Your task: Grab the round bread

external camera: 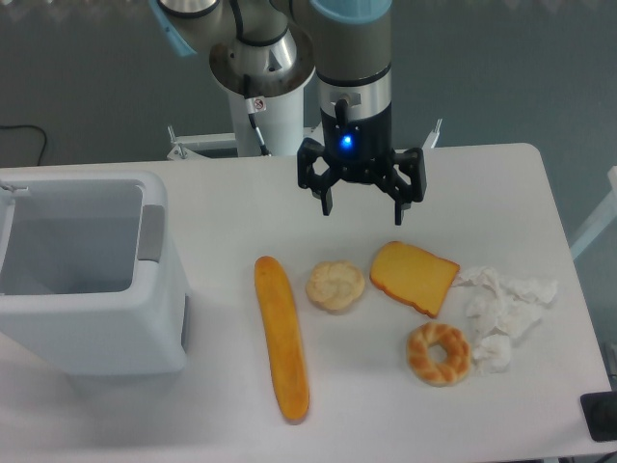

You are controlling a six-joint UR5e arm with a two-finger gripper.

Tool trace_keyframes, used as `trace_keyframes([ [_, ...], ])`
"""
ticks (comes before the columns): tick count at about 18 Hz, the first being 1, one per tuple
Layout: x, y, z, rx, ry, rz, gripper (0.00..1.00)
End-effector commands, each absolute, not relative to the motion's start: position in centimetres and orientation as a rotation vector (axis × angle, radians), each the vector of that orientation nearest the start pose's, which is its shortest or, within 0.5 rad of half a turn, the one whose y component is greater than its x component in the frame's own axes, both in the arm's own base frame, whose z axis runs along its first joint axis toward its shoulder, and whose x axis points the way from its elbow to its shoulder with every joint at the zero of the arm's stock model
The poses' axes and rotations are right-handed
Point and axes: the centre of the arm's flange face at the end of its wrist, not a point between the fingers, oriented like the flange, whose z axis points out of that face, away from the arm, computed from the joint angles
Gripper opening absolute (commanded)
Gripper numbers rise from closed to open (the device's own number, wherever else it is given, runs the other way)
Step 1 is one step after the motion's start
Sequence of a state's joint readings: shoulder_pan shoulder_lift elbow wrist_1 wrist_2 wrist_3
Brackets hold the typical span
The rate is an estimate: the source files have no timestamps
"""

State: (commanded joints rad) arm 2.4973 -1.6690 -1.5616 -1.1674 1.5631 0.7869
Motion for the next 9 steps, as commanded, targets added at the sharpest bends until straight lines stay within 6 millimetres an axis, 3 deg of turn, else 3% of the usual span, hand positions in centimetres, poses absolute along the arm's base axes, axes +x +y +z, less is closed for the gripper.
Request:
trace_keyframes([
  [6, -36.4, 44.2, 48.0, -2.914, -0.2, 0.327, 1.0],
  [9, -36.5, 44.5, 45.5, -2.946, -0.206, 0.278, 1.0],
])
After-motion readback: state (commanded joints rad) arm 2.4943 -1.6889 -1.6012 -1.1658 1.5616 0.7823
